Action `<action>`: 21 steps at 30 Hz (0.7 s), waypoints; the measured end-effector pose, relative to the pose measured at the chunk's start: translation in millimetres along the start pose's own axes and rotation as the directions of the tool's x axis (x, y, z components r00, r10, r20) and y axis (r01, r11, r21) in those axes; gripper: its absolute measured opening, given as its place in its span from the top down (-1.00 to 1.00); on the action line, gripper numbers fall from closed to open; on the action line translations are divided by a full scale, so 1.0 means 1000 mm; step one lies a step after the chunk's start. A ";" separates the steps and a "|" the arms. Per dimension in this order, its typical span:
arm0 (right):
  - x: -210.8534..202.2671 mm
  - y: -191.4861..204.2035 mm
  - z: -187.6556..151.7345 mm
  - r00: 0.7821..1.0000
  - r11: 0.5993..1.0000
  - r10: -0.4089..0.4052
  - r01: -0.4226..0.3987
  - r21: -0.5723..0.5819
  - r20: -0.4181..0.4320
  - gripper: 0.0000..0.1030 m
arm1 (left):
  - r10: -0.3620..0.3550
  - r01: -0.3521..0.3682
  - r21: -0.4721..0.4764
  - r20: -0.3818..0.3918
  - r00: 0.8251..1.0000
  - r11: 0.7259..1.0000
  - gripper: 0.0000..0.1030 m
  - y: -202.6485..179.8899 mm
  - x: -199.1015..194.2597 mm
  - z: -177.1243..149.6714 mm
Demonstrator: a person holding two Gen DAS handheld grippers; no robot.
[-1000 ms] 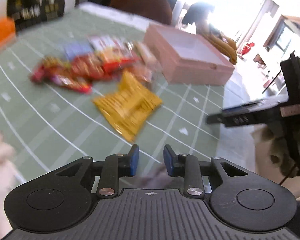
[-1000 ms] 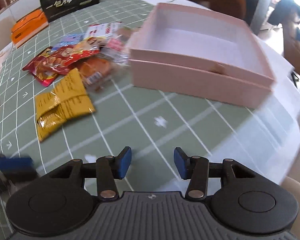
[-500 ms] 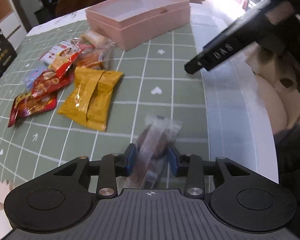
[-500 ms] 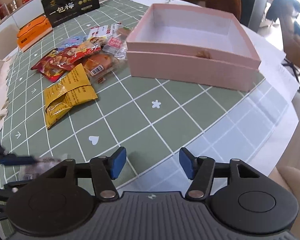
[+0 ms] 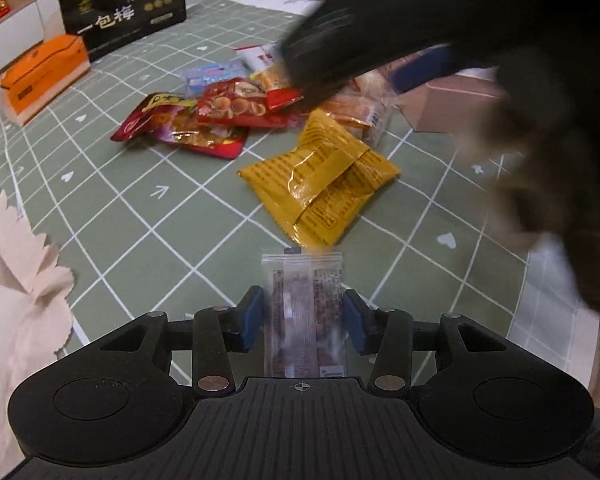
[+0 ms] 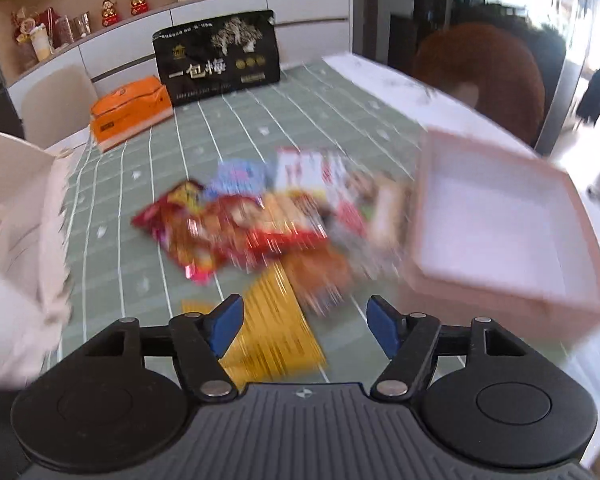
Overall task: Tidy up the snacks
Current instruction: 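Grasp the yellow snack bag with the right tool while the left tool holds the jerky strip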
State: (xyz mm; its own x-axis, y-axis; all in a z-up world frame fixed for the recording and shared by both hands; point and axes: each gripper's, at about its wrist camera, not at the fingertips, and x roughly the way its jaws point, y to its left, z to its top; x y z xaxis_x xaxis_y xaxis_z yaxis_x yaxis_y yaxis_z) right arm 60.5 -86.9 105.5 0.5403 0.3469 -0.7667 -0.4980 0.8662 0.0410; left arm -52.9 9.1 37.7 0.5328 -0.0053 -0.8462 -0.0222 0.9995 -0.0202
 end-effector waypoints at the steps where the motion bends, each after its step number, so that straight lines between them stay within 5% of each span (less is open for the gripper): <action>1: 0.010 0.008 0.005 1.000 1.000 0.002 -0.002 -0.008 -0.012 -0.33 | -0.002 0.002 -0.002 -0.003 1.000 1.000 0.06 0.000 0.000 0.000; 5: 0.043 0.018 -0.002 0.989 0.999 0.045 -0.048 -0.019 -0.144 -0.31 | -0.020 0.020 -0.020 -0.001 1.000 1.000 0.07 0.002 -0.002 -0.005; 8: 0.031 0.001 -0.025 0.982 0.994 0.107 -0.111 -0.018 -0.152 -0.32 | -0.032 0.032 -0.045 0.004 0.999 0.999 0.04 0.004 -0.001 -0.006; 15: -0.006 -0.054 -0.079 0.985 0.982 -0.102 0.077 -0.174 -0.141 -0.32 | -0.070 0.074 -0.073 0.051 0.996 0.995 0.01 0.005 -0.005 -0.016; 21: -0.002 -0.061 -0.055 0.967 0.982 0.141 -0.109 0.157 -0.211 -0.32 | -0.016 0.018 -0.054 0.050 0.999 0.998 0.06 -0.005 -0.006 -0.017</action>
State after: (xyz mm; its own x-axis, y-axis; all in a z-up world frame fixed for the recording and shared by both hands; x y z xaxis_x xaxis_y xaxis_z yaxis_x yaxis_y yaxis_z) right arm 52.3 -160.1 68.6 0.3094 0.3821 -0.8708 -0.4416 0.8687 0.2243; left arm -70.2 3.7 33.4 0.5748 -0.0193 -0.8180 -0.0580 0.9962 -0.0643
